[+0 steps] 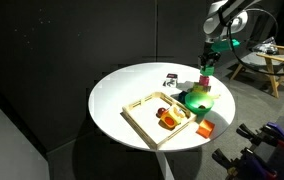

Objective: Put the dark green block on the table

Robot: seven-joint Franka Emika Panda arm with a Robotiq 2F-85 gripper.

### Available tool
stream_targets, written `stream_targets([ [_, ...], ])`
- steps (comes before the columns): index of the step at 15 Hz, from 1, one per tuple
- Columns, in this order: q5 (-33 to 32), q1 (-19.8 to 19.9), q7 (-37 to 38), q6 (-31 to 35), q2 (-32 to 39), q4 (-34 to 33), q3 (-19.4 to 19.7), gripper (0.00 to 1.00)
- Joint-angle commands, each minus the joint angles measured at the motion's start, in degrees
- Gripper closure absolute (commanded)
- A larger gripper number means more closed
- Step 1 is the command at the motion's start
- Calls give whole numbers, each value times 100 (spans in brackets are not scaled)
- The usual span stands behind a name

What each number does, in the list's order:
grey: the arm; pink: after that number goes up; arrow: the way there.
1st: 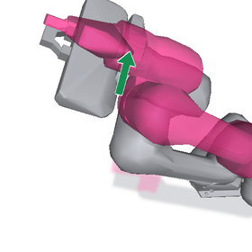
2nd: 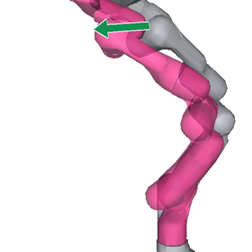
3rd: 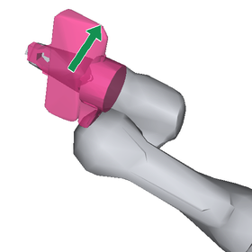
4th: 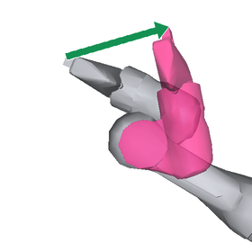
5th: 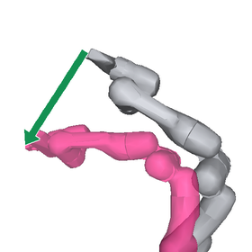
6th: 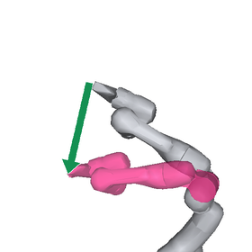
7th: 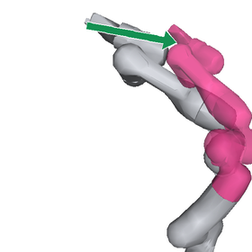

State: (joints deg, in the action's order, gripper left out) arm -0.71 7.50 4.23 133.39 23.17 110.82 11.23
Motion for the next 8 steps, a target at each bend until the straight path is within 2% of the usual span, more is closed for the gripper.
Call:
stream_targets([
  [1,-137,104,-554,373,-415,596,-133,75],
  [8,-332,93,-1159,688,-743,1360,-166,75],
])
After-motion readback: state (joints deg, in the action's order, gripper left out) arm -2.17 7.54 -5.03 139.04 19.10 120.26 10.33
